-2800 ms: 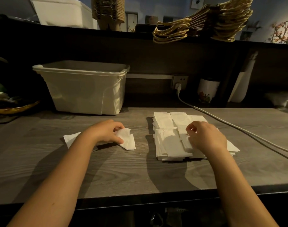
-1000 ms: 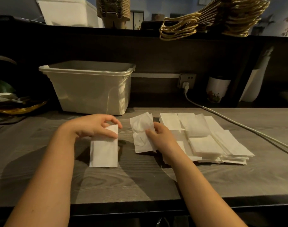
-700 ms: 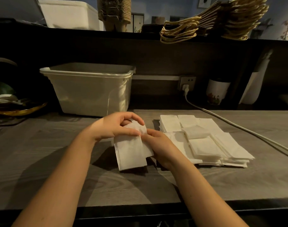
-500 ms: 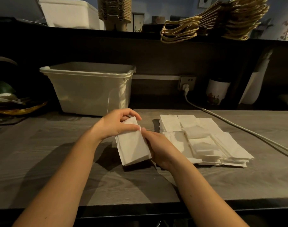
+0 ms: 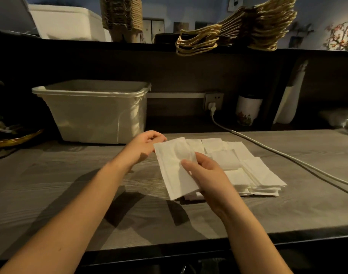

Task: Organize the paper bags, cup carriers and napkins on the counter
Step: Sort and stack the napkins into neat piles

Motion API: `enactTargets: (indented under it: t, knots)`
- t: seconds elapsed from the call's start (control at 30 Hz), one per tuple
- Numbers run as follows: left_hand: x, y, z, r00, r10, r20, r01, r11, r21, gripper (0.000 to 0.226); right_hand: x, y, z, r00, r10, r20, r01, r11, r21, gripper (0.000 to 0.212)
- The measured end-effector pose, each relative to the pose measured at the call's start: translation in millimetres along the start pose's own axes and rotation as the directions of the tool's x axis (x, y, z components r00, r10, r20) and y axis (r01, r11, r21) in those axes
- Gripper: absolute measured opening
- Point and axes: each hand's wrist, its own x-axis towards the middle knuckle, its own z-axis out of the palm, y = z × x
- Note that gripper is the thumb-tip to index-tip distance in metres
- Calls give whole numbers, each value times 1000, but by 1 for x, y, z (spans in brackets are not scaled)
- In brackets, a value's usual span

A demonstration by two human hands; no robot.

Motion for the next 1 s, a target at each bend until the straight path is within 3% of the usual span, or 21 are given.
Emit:
enactTargets:
  t: [0.1, 0.17, 0.27, 0.43, 0.53, 0.67, 0.8, 1.0]
  knots:
    - [10, 29, 35, 994, -12, 112, -8, 984, 177, 2, -5, -4, -22, 995, 27, -97, -16, 993, 113, 12]
    - [13, 46, 56, 984, -78, 162, 49, 983, 175, 13, -3, -8, -35, 987, 39, -157, -6, 979, 203, 15]
    - [15, 61, 79, 978, -76, 193, 20, 960, 278, 40, 2, -17, -52, 974, 52, -221, 10, 963, 268, 14]
    - [23, 70, 100, 964, -100, 246, 28, 959, 283, 36, 8, -32, -76, 964, 74, -256, 21, 935, 353, 10]
    - [29, 66, 104, 957, -108, 269, 27, 957, 289, 33, 10, -33, -87, 956, 73, -284, 34, 935, 354, 8]
    - [37, 63, 104, 953, -145, 267, 17, 902, 431, 41, 11, -30, -92, 941, 81, -330, 29, 948, 317, 11]
    - [41, 65, 102, 957, -155, 246, 4, 853, 522, 34, 11, -28, -92, 928, 88, -363, 20, 959, 283, 16]
    - [34, 63, 106, 949, -45, 313, -90, 910, 404, 27, 10, -28, -92, 920, 94, -381, 5, 968, 251, 15]
